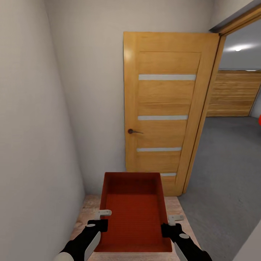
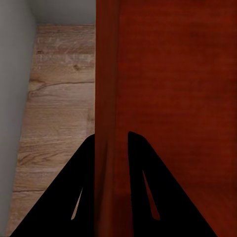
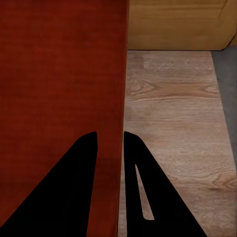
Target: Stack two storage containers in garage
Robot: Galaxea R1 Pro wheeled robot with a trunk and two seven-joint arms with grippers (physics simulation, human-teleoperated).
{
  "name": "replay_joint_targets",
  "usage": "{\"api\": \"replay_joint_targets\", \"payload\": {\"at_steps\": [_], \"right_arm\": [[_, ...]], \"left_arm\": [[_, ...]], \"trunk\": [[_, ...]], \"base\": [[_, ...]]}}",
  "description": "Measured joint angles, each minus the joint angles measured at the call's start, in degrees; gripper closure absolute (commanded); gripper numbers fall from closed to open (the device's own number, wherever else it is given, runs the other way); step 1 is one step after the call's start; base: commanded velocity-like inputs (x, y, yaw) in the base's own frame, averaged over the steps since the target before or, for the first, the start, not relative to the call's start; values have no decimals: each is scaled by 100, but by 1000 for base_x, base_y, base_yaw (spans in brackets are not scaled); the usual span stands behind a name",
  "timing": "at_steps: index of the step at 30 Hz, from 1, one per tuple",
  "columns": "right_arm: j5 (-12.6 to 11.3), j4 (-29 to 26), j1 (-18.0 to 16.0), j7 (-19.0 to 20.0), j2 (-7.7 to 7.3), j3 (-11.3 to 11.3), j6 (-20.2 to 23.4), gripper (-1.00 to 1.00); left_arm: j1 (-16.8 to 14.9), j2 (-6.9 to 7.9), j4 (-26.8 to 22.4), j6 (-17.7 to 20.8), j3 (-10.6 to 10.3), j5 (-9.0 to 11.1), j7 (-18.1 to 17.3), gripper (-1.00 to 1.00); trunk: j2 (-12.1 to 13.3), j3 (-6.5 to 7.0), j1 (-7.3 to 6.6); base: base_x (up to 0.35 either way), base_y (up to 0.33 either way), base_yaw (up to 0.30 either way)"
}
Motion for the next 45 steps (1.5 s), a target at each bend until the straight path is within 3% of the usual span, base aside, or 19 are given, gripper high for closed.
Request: {"api": "replay_joint_targets", "payload": {"at_steps": [18, 45], "right_arm": [[12, 2, 0, -6, 8, -7, 0, 100], [7, 3, 0, -4, 6, -5, 0, 100]], "left_arm": [[0, 10, 1, -2, -13, 16, -5, 100], [0, 7, 1, 1, -9, 10, -4, 100]], "trunk": [[-1, 0, 0], [-1, 0, -3]], "base": [[18, 3, 0], [318, 2, 0]]}}
